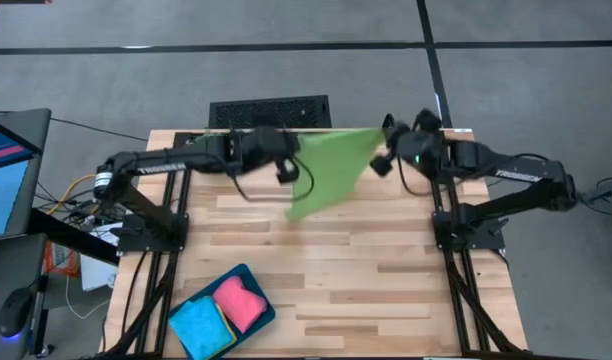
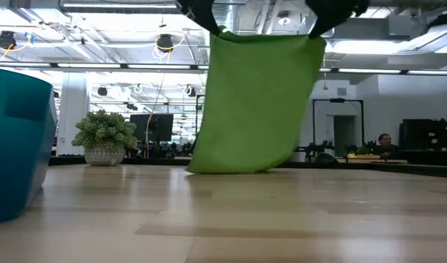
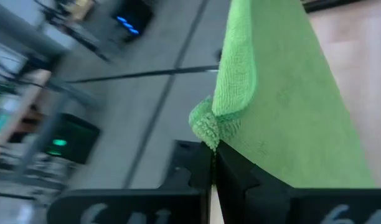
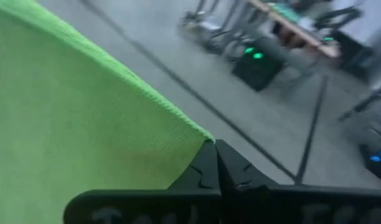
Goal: Fold microfiber towels
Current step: Fold the green microfiber towel
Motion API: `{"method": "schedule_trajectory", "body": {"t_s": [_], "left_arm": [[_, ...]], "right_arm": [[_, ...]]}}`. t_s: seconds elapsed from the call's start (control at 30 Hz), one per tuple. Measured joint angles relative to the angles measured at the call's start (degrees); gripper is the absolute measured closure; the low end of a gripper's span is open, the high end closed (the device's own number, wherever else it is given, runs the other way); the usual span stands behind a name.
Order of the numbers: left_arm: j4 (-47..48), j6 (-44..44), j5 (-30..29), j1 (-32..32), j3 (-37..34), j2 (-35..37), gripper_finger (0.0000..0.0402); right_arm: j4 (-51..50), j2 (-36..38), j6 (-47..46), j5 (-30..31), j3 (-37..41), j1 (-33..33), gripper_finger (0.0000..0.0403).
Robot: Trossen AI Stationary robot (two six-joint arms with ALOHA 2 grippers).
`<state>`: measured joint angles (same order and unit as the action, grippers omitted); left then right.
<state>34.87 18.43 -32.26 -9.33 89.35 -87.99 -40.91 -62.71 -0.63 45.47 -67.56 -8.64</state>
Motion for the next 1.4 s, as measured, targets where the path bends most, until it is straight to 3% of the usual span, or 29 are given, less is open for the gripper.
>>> {"method": "schedule_trajectory", "body": {"t_s": [0.2, 0.4, 0.57, 0.7, 0.83, 1.07, 1.23, 1.4], "left_arm": [[-2.86, 9.93, 0.29, -6.5, 4.59, -0.04, 0.04], [-0.32, 8.03, 4.26, -7.1, 7.58, -0.04, 0.0401], [6.31, 1.74, 8.4, -4.47, 3.17, -0.07, 0.0401], [8.22, -4.44, 10.42, -0.57, -3.67, -0.09, 0.0401], [6.66, -11.61, 11.22, 5.71, -10.76, -0.13, 0.0401], [-4.02, -27.14, 11.71, 19.72, -22.2, -0.42, 0.0401], [-11.38, -31.72, 5.73, 26.11, -26.94, -2.27, 0.0401], [-10.7, -35.09, 2.75, 25.79, -27.85, -4.43, 0.0401]], "right_arm": [[8.47, 0.26, 5.98, 1.37, -1.06, -6.93, 0.0403], [4.84, 1.19, 3.25, 1.94, -1.58, -5.26, 0.0403], [-6.68, 0.33, -7.97, 1.28, -1.48, 0.81, 0.0403], [-12.89, -0.01, -21.57, 1.05, 1.83, 9.6, 0.0403], [-14.83, -0.05, -38.78, 0.9, 8.28, 20.97, 0.0403], [-13.66, -3.82, -65.32, -0.08, 15.49, 38.44, 0.0403], [-13.8, -10.03, -71.66, -3.08, 15.66, 41.47, 0.0403], [-12.57, -15.81, -67.99, -6.4, 15.7, 36.96, 0.0403]]}}
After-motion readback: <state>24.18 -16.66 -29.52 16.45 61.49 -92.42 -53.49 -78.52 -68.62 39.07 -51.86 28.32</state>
